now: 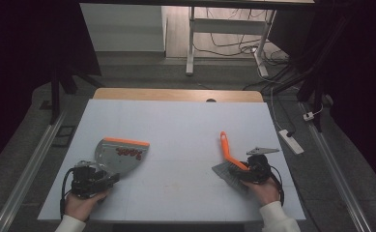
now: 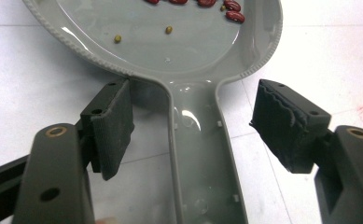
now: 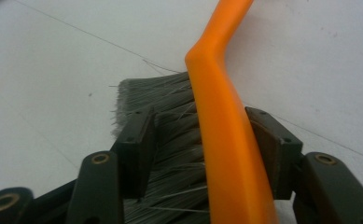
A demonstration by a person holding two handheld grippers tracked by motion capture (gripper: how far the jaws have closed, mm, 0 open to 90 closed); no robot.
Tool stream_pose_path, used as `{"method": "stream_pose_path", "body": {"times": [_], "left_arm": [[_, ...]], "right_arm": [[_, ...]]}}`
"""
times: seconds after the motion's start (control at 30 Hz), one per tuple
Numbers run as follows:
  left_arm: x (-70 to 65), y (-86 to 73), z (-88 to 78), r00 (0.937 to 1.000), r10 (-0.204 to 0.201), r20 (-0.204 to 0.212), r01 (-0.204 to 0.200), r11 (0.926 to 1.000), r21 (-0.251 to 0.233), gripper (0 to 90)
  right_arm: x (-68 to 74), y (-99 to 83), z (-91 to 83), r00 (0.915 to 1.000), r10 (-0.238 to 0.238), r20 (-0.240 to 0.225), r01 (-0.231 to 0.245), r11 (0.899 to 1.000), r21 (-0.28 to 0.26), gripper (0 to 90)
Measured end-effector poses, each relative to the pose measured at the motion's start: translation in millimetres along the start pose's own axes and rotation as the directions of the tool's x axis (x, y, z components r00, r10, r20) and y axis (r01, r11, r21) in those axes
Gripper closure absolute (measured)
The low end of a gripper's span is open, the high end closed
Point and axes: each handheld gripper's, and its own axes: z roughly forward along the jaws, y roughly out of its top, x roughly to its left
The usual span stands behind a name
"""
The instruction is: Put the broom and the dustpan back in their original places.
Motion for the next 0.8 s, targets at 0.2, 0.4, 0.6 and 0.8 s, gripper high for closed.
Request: {"method": "stream_pose_path", "body": {"times": [0.2, 0.4, 0.6, 0.8], "left_arm": [[1.7, -1.2, -3.1, 0.9998, 0.020, 0.003, -0.020, 0.9997, 0.012, 29.2], [1.5, -4.4, -15.8, 0.9994, 0.033, 0.012, -0.033, 0.9995, -0.001, 28.9], [-4.4, -3.8, -30.3, 0.9932, 0.116, 0.012, -0.115, 0.9920, -0.052, 30.9], [-12.4, 3.2, -19.8, 0.9649, 0.237, 0.112, -0.230, 0.9702, -0.077, 33.0]], "right_arm": [[-2.7, 0.6, 3.7, 0.9995, 0.012, 0.029, -0.012, 1.000, 0.027, 38.5], [-2.8, 1.6, 1.7, 0.9986, 0.007, 0.053, -0.007, 1.000, 0.009, 37.7], [4.2, 4.7, -10.4, 0.9965, -0.041, 0.073, 0.046, 0.997, -0.060, 39.6], [17.6, 5.7, -15.5, 0.9899, -0.141, -0.017, 0.138, 0.985, -0.104, 42.2]]}}
